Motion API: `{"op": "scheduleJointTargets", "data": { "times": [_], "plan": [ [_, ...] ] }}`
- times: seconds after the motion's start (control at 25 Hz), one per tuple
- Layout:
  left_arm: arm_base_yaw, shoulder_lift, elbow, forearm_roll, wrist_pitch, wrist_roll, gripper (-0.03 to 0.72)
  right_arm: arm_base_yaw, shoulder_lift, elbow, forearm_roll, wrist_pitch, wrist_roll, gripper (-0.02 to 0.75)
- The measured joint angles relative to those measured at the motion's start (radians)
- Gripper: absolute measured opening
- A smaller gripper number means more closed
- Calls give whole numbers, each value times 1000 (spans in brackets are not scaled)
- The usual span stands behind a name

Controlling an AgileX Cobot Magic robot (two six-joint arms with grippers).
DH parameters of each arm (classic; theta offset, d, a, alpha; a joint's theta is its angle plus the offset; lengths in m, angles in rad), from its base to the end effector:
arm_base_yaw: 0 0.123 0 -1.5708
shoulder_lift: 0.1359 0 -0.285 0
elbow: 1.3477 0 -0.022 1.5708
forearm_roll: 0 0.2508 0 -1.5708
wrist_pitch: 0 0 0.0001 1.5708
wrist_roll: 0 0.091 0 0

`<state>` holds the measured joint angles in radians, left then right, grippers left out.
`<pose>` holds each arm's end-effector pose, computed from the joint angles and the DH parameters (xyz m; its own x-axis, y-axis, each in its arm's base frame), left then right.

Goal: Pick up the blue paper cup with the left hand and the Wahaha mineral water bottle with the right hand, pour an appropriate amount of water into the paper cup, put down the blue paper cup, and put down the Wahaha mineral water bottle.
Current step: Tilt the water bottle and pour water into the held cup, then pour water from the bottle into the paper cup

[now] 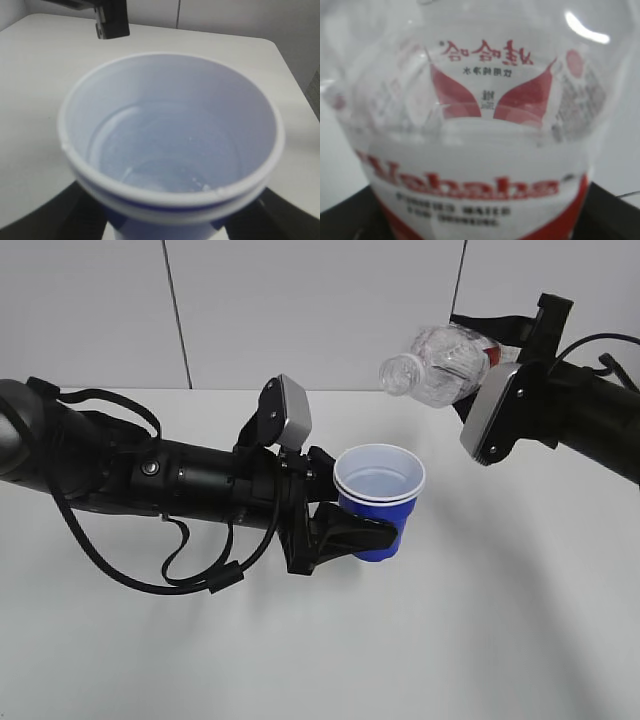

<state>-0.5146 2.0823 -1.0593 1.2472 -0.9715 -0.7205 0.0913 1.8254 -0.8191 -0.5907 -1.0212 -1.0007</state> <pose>0.3028 -0.2530 0.1342 -0.1179 0.2873 -0.9506 0.9889 0.1207 -0.0862 0.3528 0.0757 0.2017 0.5419 -0.8102 -0.2235 -0.1121 0.1939 -0.9746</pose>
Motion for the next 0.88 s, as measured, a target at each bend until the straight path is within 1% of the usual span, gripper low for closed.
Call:
{"op": "scheduleJointTargets", "data": {
  "times": [0.16, 0.32, 0.48, 0.64, 0.88],
  "plan": [
    [0, 0, 0, -14, 2, 0, 490, 0, 0, 0, 43, -53, 167, 492],
    [0, 0, 0, -56, 10, 0, 490, 0, 0, 0, 135, -83, 399, 492],
    [2, 0, 0, -104, 19, 0, 490, 0, 0, 0, 222, -84, 571, 492],
    [25, 0, 0, -125, 21, 0, 490, 0, 0, 11, 278, -89, 654, 491],
    [81, 0, 0, -138, 19, 0, 490, 0, 0, 80, 331, -89, 776, 491]
  ]
}}
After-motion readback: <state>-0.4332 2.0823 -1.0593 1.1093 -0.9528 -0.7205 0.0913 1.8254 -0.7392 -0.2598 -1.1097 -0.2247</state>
